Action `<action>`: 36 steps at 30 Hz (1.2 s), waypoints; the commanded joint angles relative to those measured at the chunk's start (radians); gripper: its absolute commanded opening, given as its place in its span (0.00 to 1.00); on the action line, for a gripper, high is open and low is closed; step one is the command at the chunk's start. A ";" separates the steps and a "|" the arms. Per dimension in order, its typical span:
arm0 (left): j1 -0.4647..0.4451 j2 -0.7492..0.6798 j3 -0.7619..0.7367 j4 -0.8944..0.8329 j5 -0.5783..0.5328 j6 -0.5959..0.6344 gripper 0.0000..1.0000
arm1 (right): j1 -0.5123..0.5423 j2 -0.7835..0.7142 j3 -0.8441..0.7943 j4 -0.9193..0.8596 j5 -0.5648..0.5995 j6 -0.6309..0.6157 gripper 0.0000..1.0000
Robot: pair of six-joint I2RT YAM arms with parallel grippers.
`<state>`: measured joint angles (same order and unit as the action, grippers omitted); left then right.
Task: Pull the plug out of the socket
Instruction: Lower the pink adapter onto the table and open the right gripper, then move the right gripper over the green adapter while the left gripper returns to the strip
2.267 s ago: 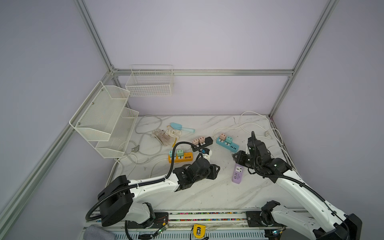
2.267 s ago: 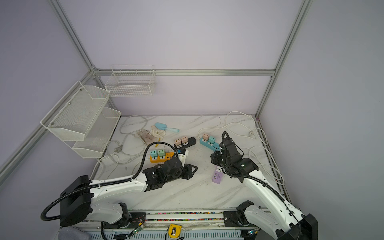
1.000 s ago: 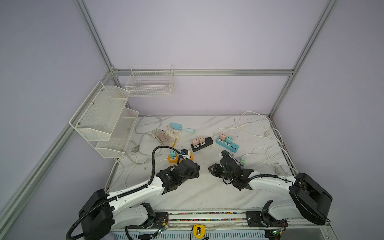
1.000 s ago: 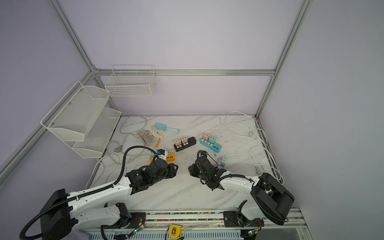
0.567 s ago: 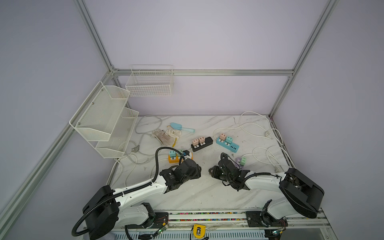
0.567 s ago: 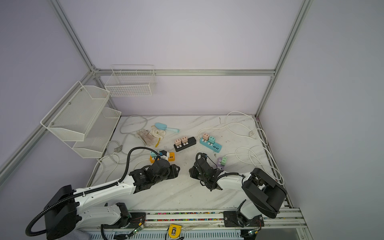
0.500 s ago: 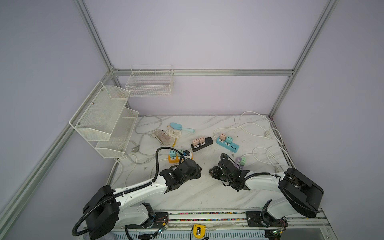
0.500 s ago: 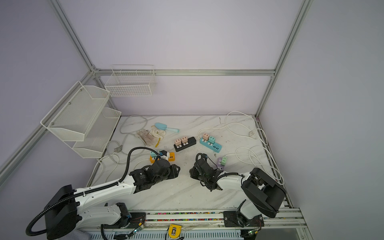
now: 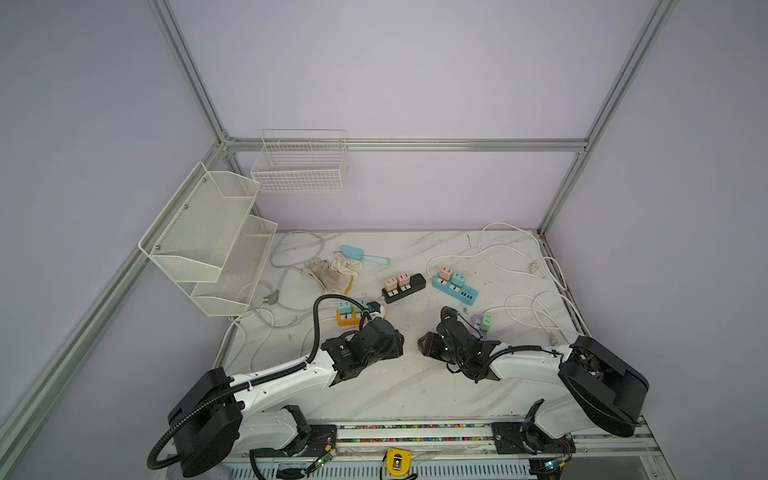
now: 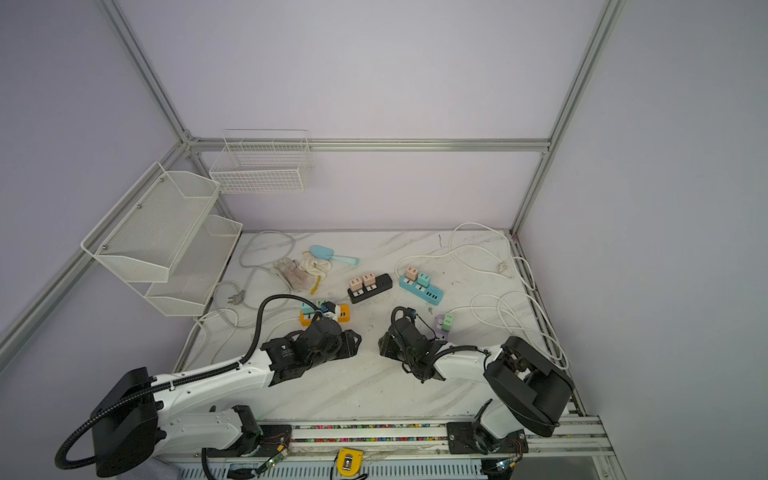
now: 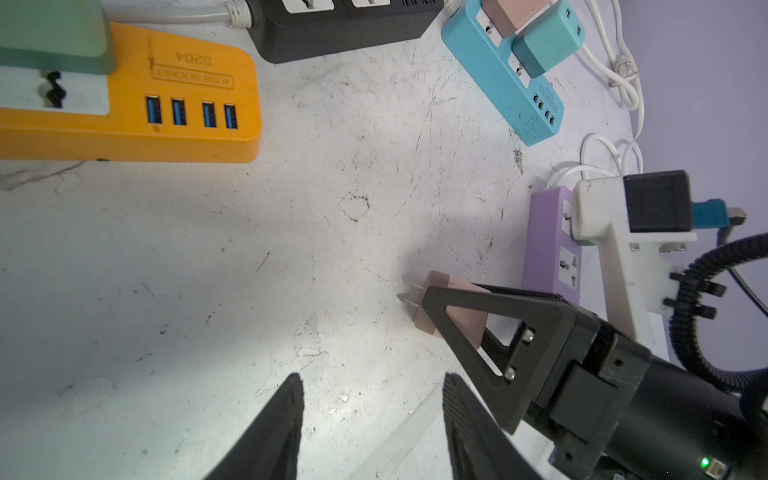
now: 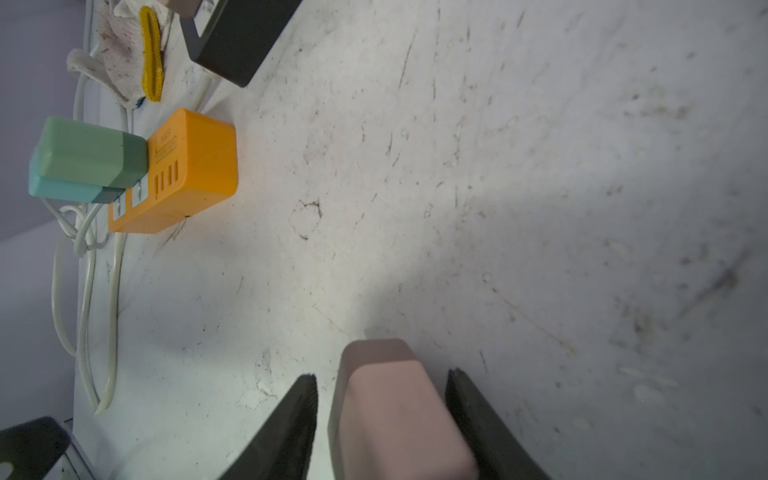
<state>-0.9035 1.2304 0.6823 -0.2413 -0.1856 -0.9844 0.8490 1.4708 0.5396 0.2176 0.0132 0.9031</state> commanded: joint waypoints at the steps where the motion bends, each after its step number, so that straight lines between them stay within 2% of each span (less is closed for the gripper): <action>1: 0.006 -0.026 0.014 0.013 0.010 0.008 0.55 | 0.005 -0.035 0.035 -0.127 0.056 -0.003 0.60; 7: 0.006 -0.045 0.030 0.007 0.019 0.014 0.55 | 0.005 -0.092 0.071 -0.261 0.090 0.015 0.67; 11: 0.006 -0.039 0.050 0.022 0.040 0.023 0.56 | 0.005 -0.147 0.112 -0.333 0.104 -0.008 0.67; 14: 0.002 -0.019 0.069 0.052 0.073 0.042 0.56 | 0.004 -0.215 0.155 -0.420 0.165 -0.026 0.67; 18: -0.011 0.030 0.107 0.076 0.100 0.069 0.56 | 0.002 -0.302 0.191 -0.498 0.193 -0.031 0.67; 27: -0.055 0.199 0.211 0.200 0.200 0.081 0.56 | -0.020 -0.367 0.332 -0.745 0.297 -0.031 0.68; 31: -0.067 0.279 0.269 0.240 0.241 0.098 0.56 | -0.073 -0.372 0.399 -0.833 0.301 -0.061 0.68; 36: -0.072 0.354 0.325 0.276 0.279 0.119 0.56 | -0.222 -0.370 0.458 -0.922 0.253 -0.125 0.72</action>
<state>-0.9714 1.5642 0.9001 -0.0296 0.0471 -0.9009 0.6910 1.1107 0.9657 -0.5911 0.2687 0.8265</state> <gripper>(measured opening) 0.557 0.715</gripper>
